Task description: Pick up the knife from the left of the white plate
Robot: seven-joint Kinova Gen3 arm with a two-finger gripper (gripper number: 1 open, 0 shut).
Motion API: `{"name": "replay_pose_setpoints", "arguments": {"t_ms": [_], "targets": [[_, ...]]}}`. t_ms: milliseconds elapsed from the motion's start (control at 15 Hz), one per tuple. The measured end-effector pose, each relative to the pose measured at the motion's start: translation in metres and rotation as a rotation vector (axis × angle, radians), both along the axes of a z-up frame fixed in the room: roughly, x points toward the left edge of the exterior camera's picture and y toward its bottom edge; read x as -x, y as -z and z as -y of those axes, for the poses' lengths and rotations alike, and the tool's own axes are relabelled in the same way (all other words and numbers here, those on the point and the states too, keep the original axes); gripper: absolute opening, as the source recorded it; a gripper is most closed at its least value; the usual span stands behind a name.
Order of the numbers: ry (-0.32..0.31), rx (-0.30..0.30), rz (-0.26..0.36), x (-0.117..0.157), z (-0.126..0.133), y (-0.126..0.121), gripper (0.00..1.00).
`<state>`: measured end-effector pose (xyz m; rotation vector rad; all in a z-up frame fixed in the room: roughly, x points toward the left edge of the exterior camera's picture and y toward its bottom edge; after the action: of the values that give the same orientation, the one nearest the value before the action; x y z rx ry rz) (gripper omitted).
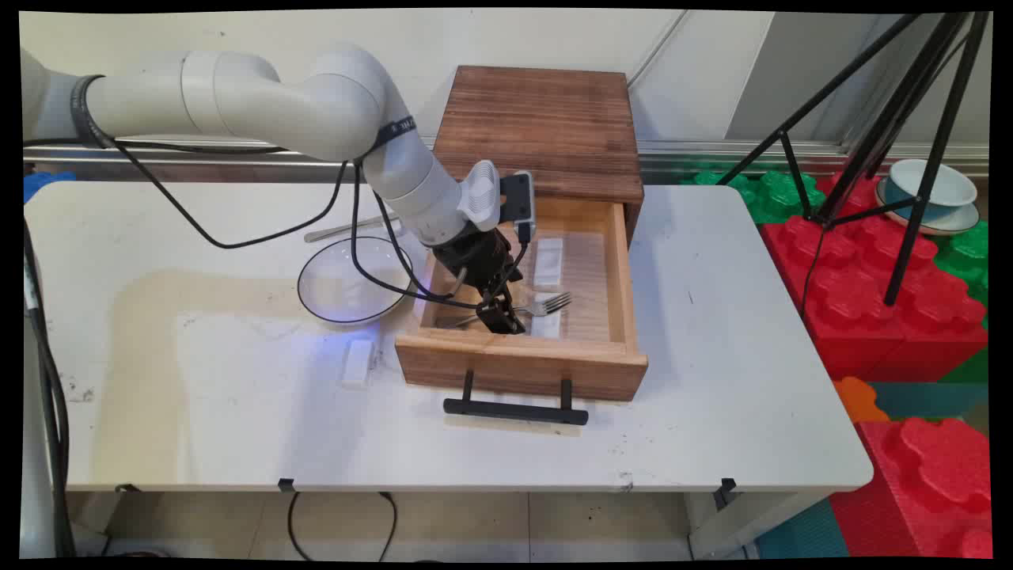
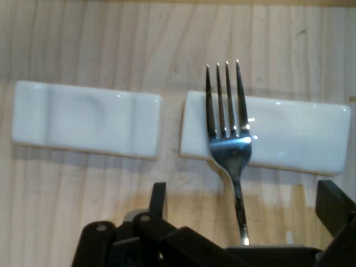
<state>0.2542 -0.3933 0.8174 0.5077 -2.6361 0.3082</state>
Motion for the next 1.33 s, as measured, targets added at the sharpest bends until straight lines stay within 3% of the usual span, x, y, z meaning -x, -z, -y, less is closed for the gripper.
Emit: {"name": "replay_pose_setpoints", "arguments": {"t_ms": [733,1333], "targets": [[0.013,0.034,-0.022,-0.007,-0.007,-0.032,1.00],[0.011,0.041,-0.035,-0.039,-0.036,-0.080,1.00]]}}
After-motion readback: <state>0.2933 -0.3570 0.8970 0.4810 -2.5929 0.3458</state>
